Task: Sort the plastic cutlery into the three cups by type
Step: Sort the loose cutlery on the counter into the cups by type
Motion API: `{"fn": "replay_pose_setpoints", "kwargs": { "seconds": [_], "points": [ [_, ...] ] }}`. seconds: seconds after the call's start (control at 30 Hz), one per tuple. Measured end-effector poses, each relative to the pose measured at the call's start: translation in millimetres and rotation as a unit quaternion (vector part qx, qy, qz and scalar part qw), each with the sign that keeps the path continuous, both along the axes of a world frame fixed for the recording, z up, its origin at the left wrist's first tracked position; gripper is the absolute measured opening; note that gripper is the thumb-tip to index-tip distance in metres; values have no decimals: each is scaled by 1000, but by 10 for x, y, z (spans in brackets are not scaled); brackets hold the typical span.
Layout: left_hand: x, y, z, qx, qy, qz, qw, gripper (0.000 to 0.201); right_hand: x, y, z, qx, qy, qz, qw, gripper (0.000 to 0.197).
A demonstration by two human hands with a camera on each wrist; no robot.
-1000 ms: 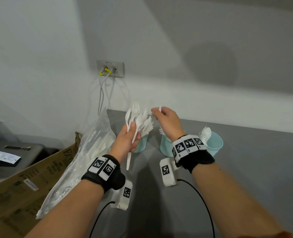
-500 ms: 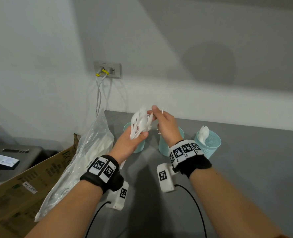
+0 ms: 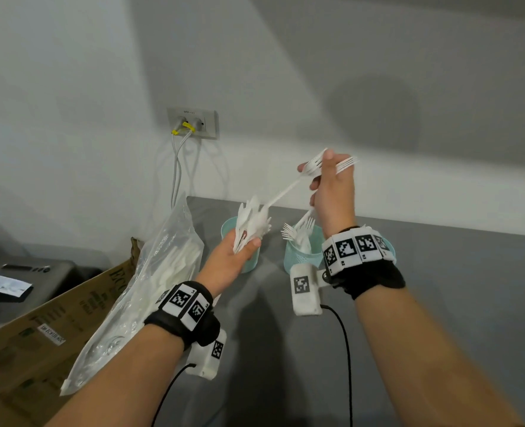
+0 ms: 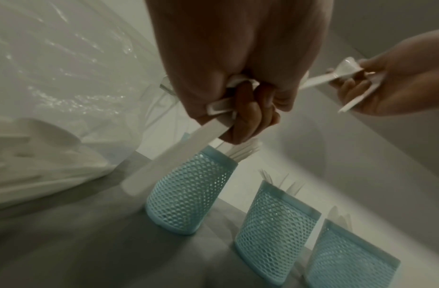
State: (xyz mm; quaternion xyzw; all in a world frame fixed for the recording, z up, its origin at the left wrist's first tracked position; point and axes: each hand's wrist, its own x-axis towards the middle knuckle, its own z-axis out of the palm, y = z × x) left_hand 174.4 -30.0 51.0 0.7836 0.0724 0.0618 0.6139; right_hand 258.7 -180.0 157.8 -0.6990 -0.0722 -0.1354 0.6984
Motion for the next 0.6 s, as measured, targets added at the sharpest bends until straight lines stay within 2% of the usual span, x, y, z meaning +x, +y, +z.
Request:
{"fn": "replay_pose_setpoints", "kwargs": {
  "seconds": [0.13,0.3,0.43,0.53,0.6],
  "points": [
    [51,7,71,-111,-10,7,994,21,-3,-80,38,-42,-38,-16,998,20],
    [133,-45,238,-190,-29,-2,981,26,-136,46,-244,-56,8,42,998,23],
    [173,-86,290,-235,-37,-8,971,26,-253,120,-427,-140,55,114,982,30],
    [189,-129,323,-280,-28,-17,960,26,-344,85,-509,-163,98,177,966,17],
    [201,-167,354,-292,-23,-21,956,27,-363,58,-543,-165,100,175,965,8]
  ]
}}
